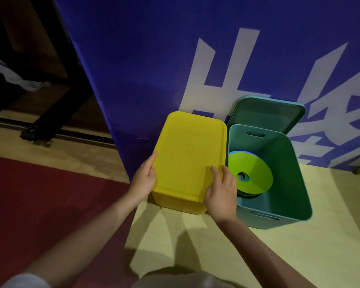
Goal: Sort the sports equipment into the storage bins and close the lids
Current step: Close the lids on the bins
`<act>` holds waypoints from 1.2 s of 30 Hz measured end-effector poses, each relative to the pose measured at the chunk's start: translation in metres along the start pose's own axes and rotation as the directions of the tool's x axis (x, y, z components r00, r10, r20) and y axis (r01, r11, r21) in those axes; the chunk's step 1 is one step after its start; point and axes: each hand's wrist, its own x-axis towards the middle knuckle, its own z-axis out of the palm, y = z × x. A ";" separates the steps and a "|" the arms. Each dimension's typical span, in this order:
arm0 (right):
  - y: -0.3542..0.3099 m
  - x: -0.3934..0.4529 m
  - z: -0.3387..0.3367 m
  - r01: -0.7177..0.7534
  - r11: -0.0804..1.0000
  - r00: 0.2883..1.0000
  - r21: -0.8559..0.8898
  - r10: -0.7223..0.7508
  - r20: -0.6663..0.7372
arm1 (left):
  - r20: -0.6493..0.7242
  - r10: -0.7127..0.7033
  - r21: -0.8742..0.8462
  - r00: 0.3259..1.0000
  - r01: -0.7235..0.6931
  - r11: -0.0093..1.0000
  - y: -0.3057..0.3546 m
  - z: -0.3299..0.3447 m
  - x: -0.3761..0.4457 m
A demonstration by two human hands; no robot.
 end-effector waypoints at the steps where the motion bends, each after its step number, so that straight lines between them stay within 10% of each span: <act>1: -0.001 0.003 0.000 0.001 1.000 1.000 -0.022 -0.001 0.001 | 0.036 -0.027 0.052 0.999 0.025 0.998 0.001 -0.003 0.005; 6: 0.001 0.031 -0.003 -0.073 0.997 0.996 0.015 0.072 0.047 | 0.092 -0.066 0.220 0.994 0.045 0.975 0.015 -0.004 0.034; 23: 0.019 0.172 0.004 -0.205 0.958 0.975 0.200 0.183 0.124 | 0.040 -0.227 0.025 0.973 0.226 0.974 0.049 0.015 0.165; 31: 0.027 0.169 0.013 -0.223 0.653 0.951 0.724 0.310 0.013 | 0.088 -0.223 -0.172 0.971 0.236 0.956 0.037 0.019 0.169; 36: 0.036 0.178 0.025 -0.181 0.873 0.979 0.452 0.204 -0.003 | 0.166 -0.160 0.075 0.973 0.150 0.986 0.038 0.027 0.184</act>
